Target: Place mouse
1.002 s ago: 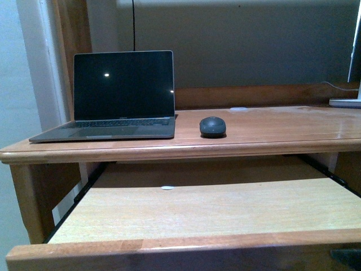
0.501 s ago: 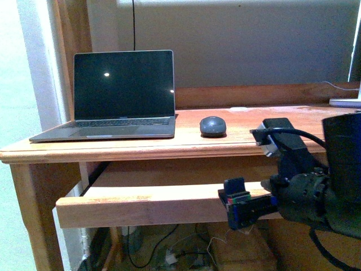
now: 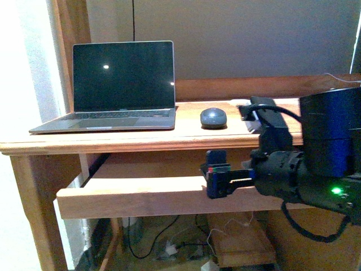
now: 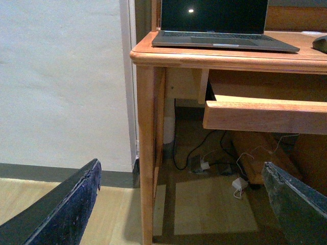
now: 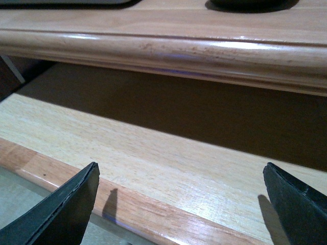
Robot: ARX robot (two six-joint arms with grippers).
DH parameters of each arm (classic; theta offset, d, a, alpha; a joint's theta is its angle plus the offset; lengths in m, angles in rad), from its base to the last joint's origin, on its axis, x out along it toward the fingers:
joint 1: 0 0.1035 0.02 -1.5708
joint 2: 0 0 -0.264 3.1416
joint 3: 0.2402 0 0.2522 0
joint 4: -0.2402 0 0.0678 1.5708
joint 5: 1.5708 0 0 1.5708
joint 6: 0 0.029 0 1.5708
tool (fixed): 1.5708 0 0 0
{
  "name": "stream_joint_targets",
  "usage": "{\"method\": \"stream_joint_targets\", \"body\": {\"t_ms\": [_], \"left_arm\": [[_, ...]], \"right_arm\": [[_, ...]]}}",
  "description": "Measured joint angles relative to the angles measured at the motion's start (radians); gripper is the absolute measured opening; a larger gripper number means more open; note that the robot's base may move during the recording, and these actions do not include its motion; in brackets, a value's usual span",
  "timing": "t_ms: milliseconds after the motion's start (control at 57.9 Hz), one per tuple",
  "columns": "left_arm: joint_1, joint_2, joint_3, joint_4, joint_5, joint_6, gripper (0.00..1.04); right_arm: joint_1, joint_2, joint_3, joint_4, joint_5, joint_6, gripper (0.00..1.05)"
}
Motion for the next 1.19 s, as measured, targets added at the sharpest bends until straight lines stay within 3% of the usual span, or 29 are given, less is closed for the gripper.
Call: {"method": "stream_joint_targets", "body": {"t_ms": [294,449,674,1192], "left_arm": [[0.000,0.000,0.000,0.000,0.000,0.000,0.97],[0.000,0.000,0.000,0.000,0.000,0.000,0.97],[0.000,0.000,0.000,0.000,0.000,0.000,0.97],[0.000,0.000,0.000,0.000,0.000,0.000,0.97]], "right_arm": [[-0.151,-0.144,-0.215,0.051,-0.221,-0.004,0.97],[-0.174,-0.150,-0.277,0.064,-0.253,-0.021,0.97],[-0.117,-0.120,-0.257,0.082,-0.192,-0.027,0.97],[0.066,0.122,0.036,-0.018,0.019,-0.028,0.97]]}}
